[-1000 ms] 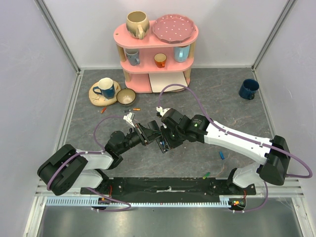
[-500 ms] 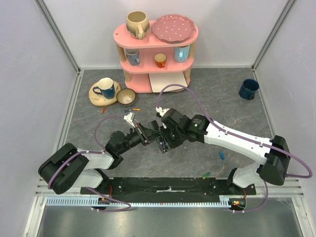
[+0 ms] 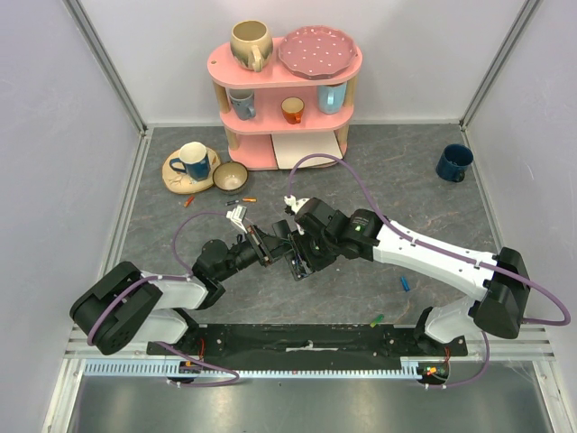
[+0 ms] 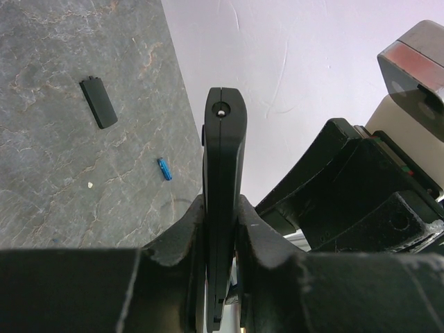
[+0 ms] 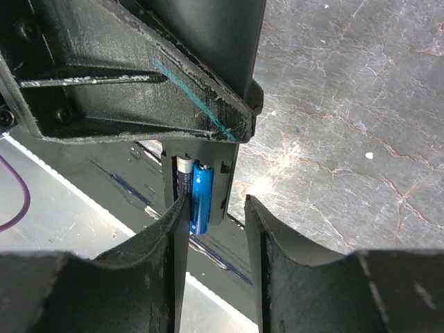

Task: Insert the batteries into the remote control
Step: Load the battery into the remote control.

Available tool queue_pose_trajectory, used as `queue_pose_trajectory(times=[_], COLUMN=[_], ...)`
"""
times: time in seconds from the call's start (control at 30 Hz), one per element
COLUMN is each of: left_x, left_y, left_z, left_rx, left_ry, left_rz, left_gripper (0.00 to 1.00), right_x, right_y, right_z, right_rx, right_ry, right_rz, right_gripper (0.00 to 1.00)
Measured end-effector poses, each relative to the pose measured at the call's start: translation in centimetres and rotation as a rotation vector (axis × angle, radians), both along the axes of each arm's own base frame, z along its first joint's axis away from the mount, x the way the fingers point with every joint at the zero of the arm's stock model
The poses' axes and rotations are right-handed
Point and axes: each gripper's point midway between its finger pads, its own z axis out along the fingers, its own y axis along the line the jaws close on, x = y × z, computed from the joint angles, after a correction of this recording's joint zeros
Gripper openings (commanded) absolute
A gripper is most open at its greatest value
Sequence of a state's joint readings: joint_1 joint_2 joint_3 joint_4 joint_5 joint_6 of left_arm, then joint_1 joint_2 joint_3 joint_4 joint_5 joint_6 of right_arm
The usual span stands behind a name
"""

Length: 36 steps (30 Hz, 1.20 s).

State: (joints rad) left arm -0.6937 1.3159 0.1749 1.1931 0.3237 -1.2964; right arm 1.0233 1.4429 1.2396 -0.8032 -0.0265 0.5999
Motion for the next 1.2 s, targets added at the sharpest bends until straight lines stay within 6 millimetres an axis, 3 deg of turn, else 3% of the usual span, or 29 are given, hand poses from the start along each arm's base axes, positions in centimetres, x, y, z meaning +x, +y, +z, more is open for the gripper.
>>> queue_pose_trajectory(times=[0.87,1.2], left_x=[-0.6,-0.9], left_y=[-0.4,-0.7], left_z=[0.3,0.8], left_rx=[-0.018,-0.036], left_ry=[0.011,0.004], left_rz=[-0.031,-0.050], left_gripper=[0.02,0.02], right_x=[-0.3,0.1], right_y=[0.1,1.4], right_z=[0.9,2.1], right_rx=[0.035,0.102], right_ry=[0.004,-0.018], right_rz=[0.018,0.028], right_gripper=[0.49,0.52])
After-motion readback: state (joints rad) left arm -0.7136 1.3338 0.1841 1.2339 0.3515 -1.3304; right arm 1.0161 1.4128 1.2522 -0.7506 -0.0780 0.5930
